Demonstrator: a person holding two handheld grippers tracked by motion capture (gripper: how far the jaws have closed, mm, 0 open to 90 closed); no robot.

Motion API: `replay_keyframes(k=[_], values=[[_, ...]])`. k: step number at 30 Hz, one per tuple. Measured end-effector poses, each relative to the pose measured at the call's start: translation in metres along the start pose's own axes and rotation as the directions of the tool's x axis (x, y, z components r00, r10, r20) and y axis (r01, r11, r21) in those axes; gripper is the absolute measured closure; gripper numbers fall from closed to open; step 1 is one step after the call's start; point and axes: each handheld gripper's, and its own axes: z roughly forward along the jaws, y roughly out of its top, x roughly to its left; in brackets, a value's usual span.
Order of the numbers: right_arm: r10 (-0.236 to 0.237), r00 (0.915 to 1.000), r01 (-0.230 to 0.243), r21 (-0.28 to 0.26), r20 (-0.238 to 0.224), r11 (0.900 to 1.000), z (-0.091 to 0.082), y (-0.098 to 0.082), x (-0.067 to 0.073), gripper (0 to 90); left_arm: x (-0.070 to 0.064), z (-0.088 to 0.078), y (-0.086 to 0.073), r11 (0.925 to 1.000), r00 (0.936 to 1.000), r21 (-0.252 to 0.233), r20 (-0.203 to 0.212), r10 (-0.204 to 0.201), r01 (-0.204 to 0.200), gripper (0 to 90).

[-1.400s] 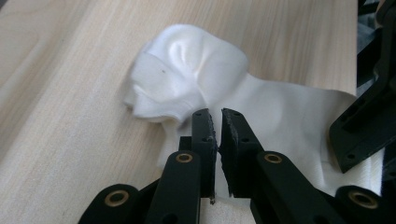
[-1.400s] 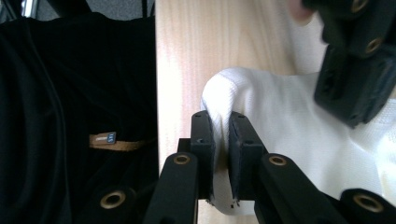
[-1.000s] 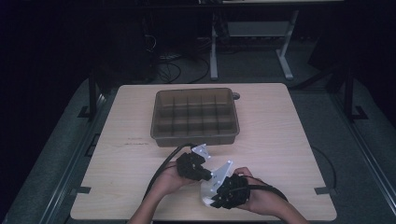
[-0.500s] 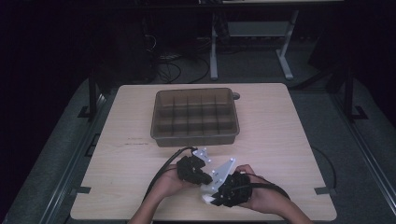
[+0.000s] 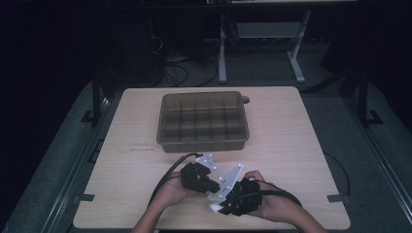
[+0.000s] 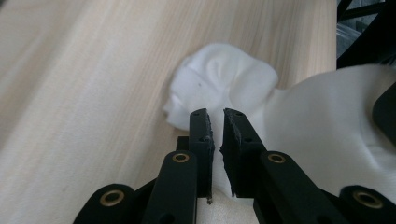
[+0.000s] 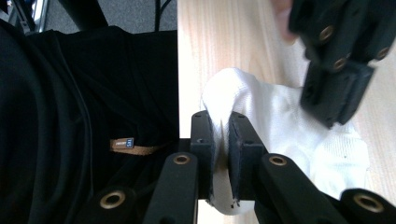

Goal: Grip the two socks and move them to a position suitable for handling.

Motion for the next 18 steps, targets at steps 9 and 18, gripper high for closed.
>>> replay_keyframes(k=[9,18], values=[[-0.01,0.9998,0.01,-0.008,-0.02,1.0,0.0,0.006,0.003,81.4,0.006,0.007,-0.001,0.9992,0.9999,0.04,0.003,-0.01,0.01,81.6],[0.039,0.9991,-0.039,0.004,0.019,0.999,0.002,0.002,-0.021,81.4,0.01,0.01,-0.003,0.9985,0.9996,0.048,0.006,-0.027,0.027,81.6]])
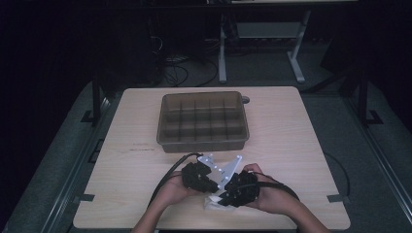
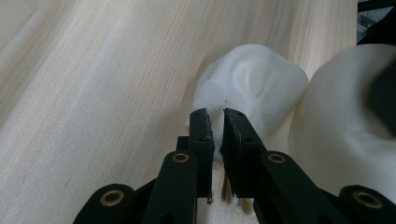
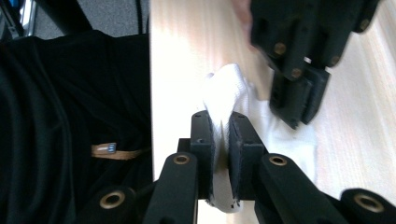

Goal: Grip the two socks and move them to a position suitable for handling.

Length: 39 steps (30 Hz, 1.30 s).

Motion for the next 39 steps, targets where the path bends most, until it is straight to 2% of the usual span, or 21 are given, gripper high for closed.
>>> replay_keyframes(k=[3,5,9,16,22,26,30,33,39], values=[[0.023,0.9997,-0.024,0.017,0.003,1.0,0.005,-0.001,-0.008,81.5,0.003,-0.006,-0.003,0.9994,0.9996,-0.028,-0.02,-0.019,0.018,81.8],[0.039,0.9993,-0.039,0.022,0.001,0.999,0.007,-0.001,-0.011,81.4,0.005,-0.01,-0.005,0.9996,0.9989,-0.018,-0.041,-0.021,0.02,83.8],[0.065,0.9979,-0.065,0.033,0.001,0.997,0.015,-0.002,-0.019,81.5,0.006,-0.015,-0.011,0.9992,0.9979,-0.024,-0.056,-0.032,0.031,83.7],[0.104,0.9942,-0.106,0.081,0.029,0.991,0.028,-0.002,-0.033,81.7,0.002,-0.024,-0.015,0.9984,0.9975,-0.048,-0.064,-0.031,0.028,83.6],[0.137,0.9903,-0.138,0.096,0.023,0.986,0.034,-0.005,-0.043,81.9,-0.003,-0.029,-0.018,0.9985,0.9984,-0.055,-0.056,-0.008,0.005,82.6],[0.139,0.9902,-0.14,0.093,0.017,0.986,0.035,-0.006,-0.045,81.8,-0.009,-0.029,-0.018,0.9984,0.9995,-0.053,-0.025,0.021,-0.022,79.5],[0.127,0.9917,-0.128,0.077,0.023,0.989,0.032,-0.005,-0.043,80.6,-0.011,-0.022,-0.017,0.9991,0.9991,-0.026,-0.028,0.031,-0.032,78.8],[0.116,0.9927,-0.118,0.053,0.032,0.992,0.029,-0.007,-0.042,78.9,-0.011,-0.017,-0.016,0.9996,0.9991,-0.007,-0.032,0.029,-0.029,83.6],[0.127,0.9916,-0.128,0.031,0.02,0.991,0.02,-0.01,-0.039,65.3,-0.011,-0.016,-0.014,0.9995,0.9989,0.004,-0.034,0.031,-0.031,86.3]])
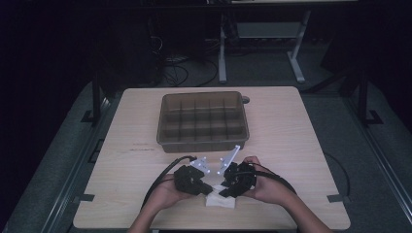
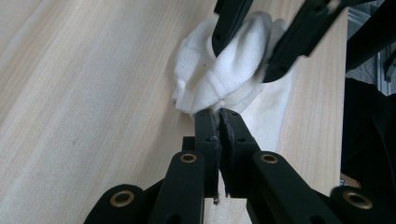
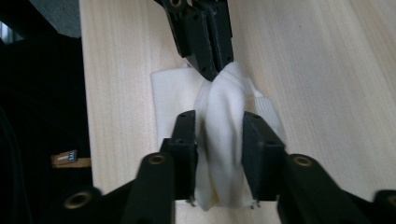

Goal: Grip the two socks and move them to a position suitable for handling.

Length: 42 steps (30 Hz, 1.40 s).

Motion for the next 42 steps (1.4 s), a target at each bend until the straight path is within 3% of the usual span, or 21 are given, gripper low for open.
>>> replay_keyframes(k=[6,11,17,24,27,32,37,40,42], values=[[-0.006,0.9997,0.007,-0.028,0.022,1.0,-0.009,-0.002,0.0,64.0,0.0,-0.001,0.002,1.0,1.0,0.0,-0.008,0.003,-0.003,86.7],[0.005,0.999,-0.004,-0.019,0.045,1.0,-0.009,0.0,-0.005,80.9,0.0,-0.003,0.003,1.0,0.9999,-0.009,-0.012,0.001,-0.001,87.3],[0.038,0.997,-0.04,0.023,0.067,0.999,-0.002,-0.001,-0.01,84.4,-0.002,-0.009,0.005,0.9991,0.9998,-0.042,-0.014,0.012,-0.013,87.6],[0.054,0.9961,-0.057,0.04,0.07,0.998,0.003,-0.001,-0.014,83.2,-0.004,-0.001,0.009,0.9992,0.9992,-0.014,-0.013,0.037,-0.037,87.5],[0.053,0.9968,-0.054,0.013,0.06,0.998,-0.002,-0.002,-0.013,73.7,-0.002,0.003,0.009,0.9995,0.9991,0.003,-0.028,0.033,-0.033,85.5],[0.025,0.9966,-0.022,-0.032,0.079,0.999,-0.014,-0.005,-0.006,70.1,0.001,0.003,0.009,0.9998,0.9996,-0.01,-0.026,0.014,-0.015,85.5],[0.008,0.9955,-0.002,-0.066,0.094,0.998,-0.026,-0.005,-0.001,71.1,0.001,0.003,0.01,0.9999,0.9995,-0.012,-0.031,0.006,-0.006,85.5],[0.002,0.998,0.002,-0.063,0.063,0.998,-0.028,-0.004,0.002,76.2,0.002,0.003,0.011,0.9999,0.9994,-0.011,-0.033,0.007,-0.008,85.4],[-0.009,0.9973,0.012,-0.047,0.074,0.999,-0.025,-0.002,0.003,76.3,0.002,0.004,0.012,0.9998,0.9994,-0.018,-0.034,0.0,0.0,85.5]])
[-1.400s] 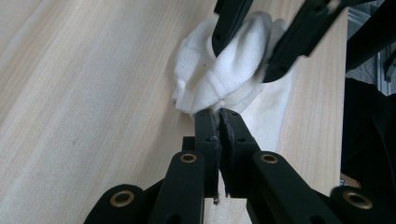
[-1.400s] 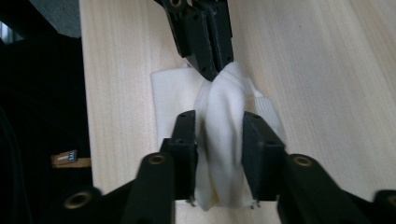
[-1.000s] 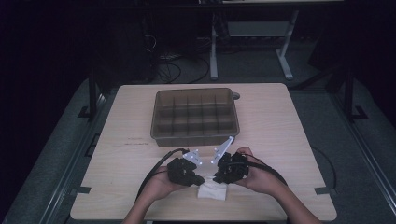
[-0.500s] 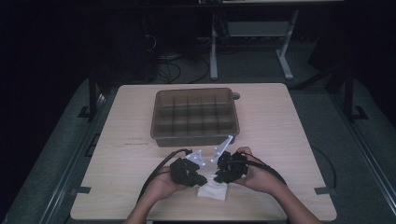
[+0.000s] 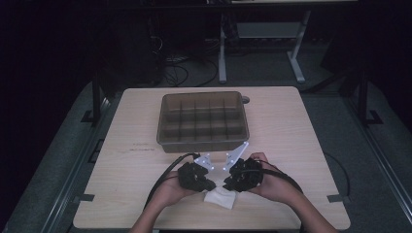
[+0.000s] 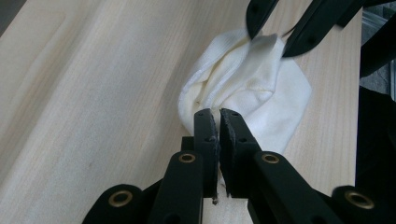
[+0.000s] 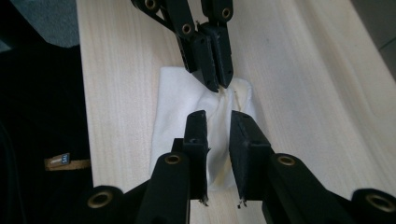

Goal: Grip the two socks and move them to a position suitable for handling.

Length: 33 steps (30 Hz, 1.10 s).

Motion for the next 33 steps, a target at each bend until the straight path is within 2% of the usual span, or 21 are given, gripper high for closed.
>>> replay_keyframes(k=[3,6,9,13,16,20,25,29,33], values=[[0.004,0.9998,-0.004,0.027,0.017,1.0,0.009,0.002,-0.004,76.1,0.0,-0.001,0.001,1.0,1.0,0.001,0.0,0.006,-0.006,85.5],[0.034,0.9991,-0.035,0.039,0.028,0.999,0.016,0.001,-0.01,79.4,0.001,-0.002,0.0,0.9999,0.9999,0.005,0.003,0.011,-0.011,85.5],[0.065,0.9975,-0.067,0.065,0.027,0.996,0.024,-0.002,-0.015,81.5,0.002,-0.003,0.0,0.9999,0.9999,0.008,0.002,0.013,-0.013,85.4],[0.098,0.995,-0.1,0.075,0.019,0.992,0.03,-0.005,-0.02,82.8,0.002,-0.005,0.0,0.9999,0.9999,0.004,-0.002,0.011,-0.011,85.4],[0.105,0.9943,-0.106,0.08,0.018,0.991,0.03,-0.006,-0.022,83.6,0.001,-0.007,0.0,0.9999,0.9998,0.003,-0.005,0.017,-0.017,85.4],[0.103,0.9945,-0.104,0.071,0.019,0.992,0.029,-0.006,-0.021,82.6,0.0,-0.01,-0.001,0.9999,0.9998,0.0,-0.009,0.015,-0.015,84.4],[0.088,0.996,-0.088,0.01,0.015,0.996,0.015,-0.006,-0.015,80.1,0.003,-0.015,-0.005,1.0,0.9998,-0.007,-0.018,0.001,-0.001,83.5],[0.073,0.9974,-0.073,0.005,0.004,0.997,0.008,-0.004,-0.009,76.7,0.004,-0.02,-0.008,0.9999,0.9996,-0.015,-0.027,-0.008,0.008,83.3],[0.039,0.9991,-0.039,0.012,-0.017,0.999,0.009,0.003,0.0,71.9,0.005,-0.026,-0.011,0.9997,0.9992,-0.02,-0.037,-0.014,0.013,82.8]])
